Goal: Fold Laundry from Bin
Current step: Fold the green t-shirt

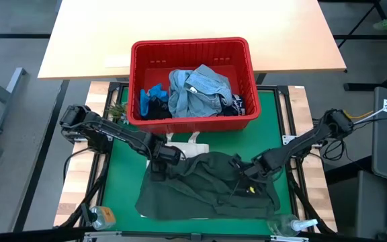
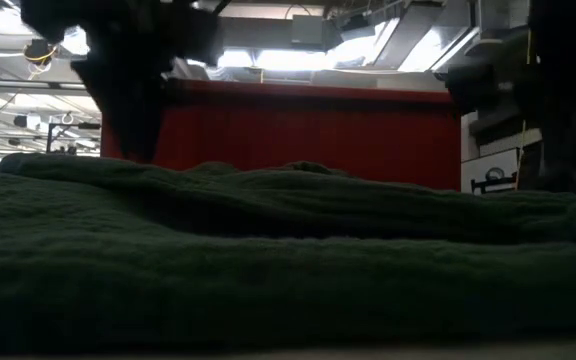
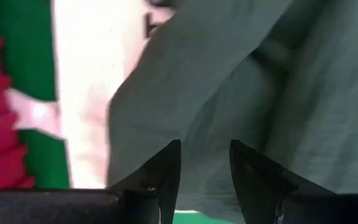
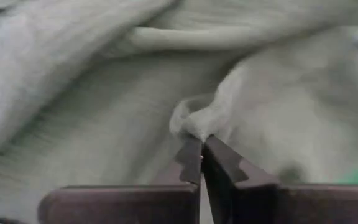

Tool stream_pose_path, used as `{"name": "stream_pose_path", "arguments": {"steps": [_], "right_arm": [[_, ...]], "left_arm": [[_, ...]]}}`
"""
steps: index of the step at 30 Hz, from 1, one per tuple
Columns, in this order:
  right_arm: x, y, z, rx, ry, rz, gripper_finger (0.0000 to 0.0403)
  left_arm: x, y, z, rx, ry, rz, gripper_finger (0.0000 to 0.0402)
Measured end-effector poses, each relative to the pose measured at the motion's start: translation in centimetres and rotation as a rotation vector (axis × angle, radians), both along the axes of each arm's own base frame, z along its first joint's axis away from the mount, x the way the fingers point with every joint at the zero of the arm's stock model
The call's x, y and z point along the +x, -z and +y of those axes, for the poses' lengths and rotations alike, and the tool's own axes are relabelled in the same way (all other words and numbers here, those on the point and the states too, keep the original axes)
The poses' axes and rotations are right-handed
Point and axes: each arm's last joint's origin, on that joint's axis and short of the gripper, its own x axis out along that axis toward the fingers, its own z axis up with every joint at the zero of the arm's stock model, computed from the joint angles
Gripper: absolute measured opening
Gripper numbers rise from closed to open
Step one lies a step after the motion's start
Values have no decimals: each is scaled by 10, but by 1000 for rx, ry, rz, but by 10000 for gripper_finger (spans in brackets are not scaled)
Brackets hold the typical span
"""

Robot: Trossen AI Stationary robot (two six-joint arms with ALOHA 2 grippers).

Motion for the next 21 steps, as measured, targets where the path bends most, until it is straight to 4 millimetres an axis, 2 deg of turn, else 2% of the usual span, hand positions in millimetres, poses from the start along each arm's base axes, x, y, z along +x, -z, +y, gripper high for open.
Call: {"name": "stream_pose_path", "arguments": {"steps": [6, 11, 16, 21], "right_arm": [[-13, -34, -18, -81, 113, -170, 4], [-23, -53, -37, -108, 213, -247, 8], [-26, -64, -53, -105, 279, -294, 3], [-25, -67, -66, -121, 311, -304, 5]], "left_arm": [[-4, 18, 1, 5, 2, -2, 131], [-5, 26, 2, 25, -1, -34, 131], [-6, 35, 2, 24, 9, -58, 131], [-10, 47, 4, 53, 25, -59, 131]]}}
